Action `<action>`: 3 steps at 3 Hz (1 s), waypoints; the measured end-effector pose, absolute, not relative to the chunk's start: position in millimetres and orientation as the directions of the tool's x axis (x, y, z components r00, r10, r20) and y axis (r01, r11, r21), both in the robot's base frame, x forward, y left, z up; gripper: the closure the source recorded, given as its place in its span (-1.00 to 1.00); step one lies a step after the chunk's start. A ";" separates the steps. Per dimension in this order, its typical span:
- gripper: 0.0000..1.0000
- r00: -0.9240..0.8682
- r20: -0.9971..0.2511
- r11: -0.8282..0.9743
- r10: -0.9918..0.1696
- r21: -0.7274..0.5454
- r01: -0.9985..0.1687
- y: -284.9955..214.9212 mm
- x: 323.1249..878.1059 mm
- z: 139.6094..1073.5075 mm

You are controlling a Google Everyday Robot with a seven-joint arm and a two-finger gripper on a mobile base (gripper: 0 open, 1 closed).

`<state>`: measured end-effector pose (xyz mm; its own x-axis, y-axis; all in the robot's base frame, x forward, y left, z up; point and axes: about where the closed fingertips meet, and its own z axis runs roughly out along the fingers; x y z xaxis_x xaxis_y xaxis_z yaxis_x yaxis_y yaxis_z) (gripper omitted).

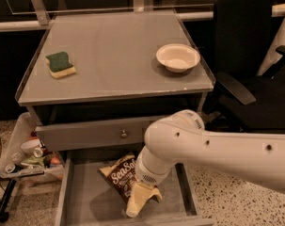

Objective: Pick brown chip bag from middle drawer and place on counter

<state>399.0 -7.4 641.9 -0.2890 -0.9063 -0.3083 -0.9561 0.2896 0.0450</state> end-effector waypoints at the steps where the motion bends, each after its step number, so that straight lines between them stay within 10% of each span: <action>1: -1.00 -0.339 -0.318 0.344 -0.885 0.042 -0.938 12.8 418.0 601.6; 3: -1.00 -0.398 -0.288 0.381 -0.871 0.115 -0.917 27.4 425.9 557.3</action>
Offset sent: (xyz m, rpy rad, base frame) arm 0.0395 0.0487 -0.1279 0.0004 0.1501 -0.1425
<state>425.9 27.4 557.3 -0.3980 -0.8709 -0.2884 -0.9173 0.3813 0.1146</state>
